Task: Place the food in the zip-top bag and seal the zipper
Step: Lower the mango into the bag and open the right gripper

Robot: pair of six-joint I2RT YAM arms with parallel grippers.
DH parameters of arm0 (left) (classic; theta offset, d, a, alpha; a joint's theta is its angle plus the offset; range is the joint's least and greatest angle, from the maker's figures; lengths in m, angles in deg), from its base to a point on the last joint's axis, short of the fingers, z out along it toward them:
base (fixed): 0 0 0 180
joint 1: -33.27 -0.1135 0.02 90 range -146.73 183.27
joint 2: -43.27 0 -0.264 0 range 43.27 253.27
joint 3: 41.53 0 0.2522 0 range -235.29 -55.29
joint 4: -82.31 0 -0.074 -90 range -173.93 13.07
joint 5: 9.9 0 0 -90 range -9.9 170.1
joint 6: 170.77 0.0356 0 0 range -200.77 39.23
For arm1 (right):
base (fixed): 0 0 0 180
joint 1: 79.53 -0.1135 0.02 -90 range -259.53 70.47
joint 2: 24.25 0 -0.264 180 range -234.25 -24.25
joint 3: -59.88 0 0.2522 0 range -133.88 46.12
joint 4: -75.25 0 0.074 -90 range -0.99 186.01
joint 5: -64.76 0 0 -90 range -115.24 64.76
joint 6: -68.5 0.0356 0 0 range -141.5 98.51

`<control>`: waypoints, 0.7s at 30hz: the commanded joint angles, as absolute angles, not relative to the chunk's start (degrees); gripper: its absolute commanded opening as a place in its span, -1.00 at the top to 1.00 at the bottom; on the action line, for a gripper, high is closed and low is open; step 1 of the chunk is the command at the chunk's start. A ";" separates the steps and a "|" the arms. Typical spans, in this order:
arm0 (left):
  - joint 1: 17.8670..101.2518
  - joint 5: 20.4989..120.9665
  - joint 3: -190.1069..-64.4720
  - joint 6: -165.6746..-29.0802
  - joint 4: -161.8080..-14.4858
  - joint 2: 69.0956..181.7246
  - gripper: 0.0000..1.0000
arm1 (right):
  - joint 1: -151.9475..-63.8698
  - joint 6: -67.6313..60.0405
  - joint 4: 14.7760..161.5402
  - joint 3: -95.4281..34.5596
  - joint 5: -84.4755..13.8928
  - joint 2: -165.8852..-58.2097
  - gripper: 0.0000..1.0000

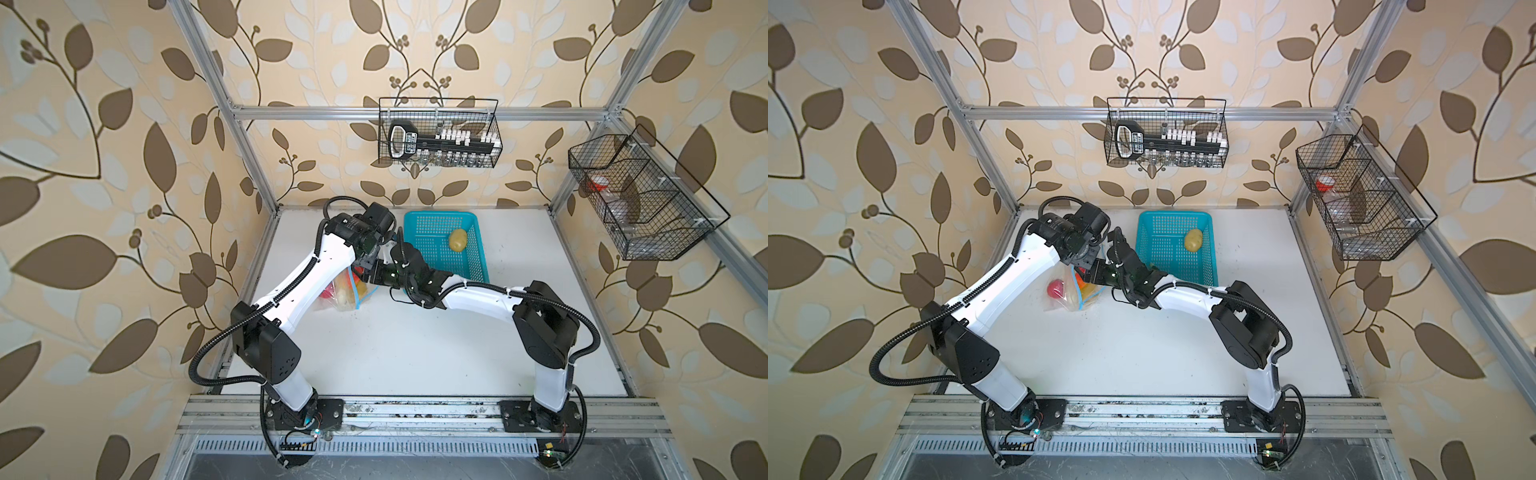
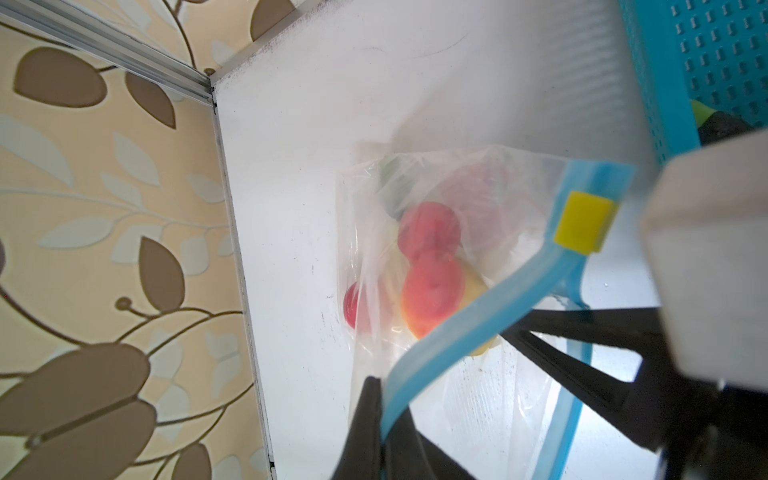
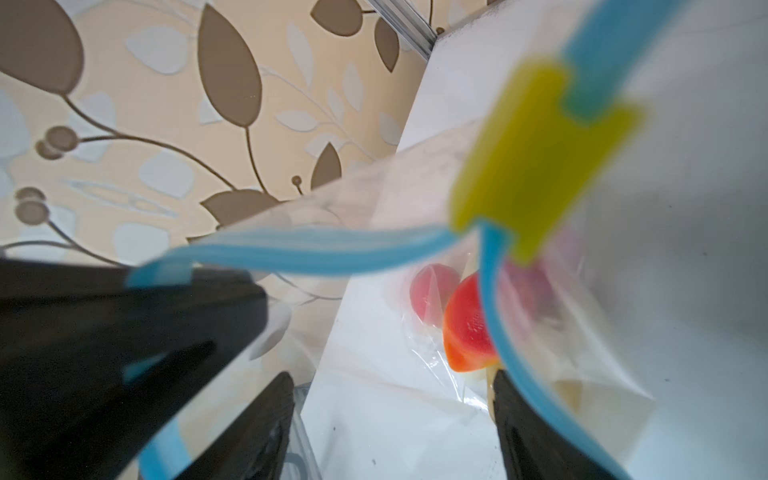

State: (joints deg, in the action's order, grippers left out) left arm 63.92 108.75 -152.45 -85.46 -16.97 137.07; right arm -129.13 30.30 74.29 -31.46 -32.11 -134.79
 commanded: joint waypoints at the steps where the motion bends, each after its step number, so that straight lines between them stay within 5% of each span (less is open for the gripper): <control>1: 63.29 109.87 -152.07 -86.13 -17.40 134.41 1.00 | -129.53 29.13 75.56 -29.96 -30.42 -131.75 -0.51; 4: 63.33 109.93 -152.14 -86.15 -17.39 134.41 1.00 | -129.67 28.64 75.28 -28.67 -30.28 -130.59 -0.51; 5: 63.24 109.98 -152.10 -86.13 -17.44 134.33 1.00 | -130.10 27.78 75.36 -27.98 -29.22 -129.76 -0.92; 6: 63.24 110.02 -152.10 -86.13 -17.48 134.32 1.00 | -130.81 26.47 75.66 -27.36 -27.64 -128.88 -1.00; 21: 63.09 109.85 -152.66 -86.44 -17.13 134.94 1.00 | -132.17 23.87 78.90 -23.42 -22.35 -123.76 -1.00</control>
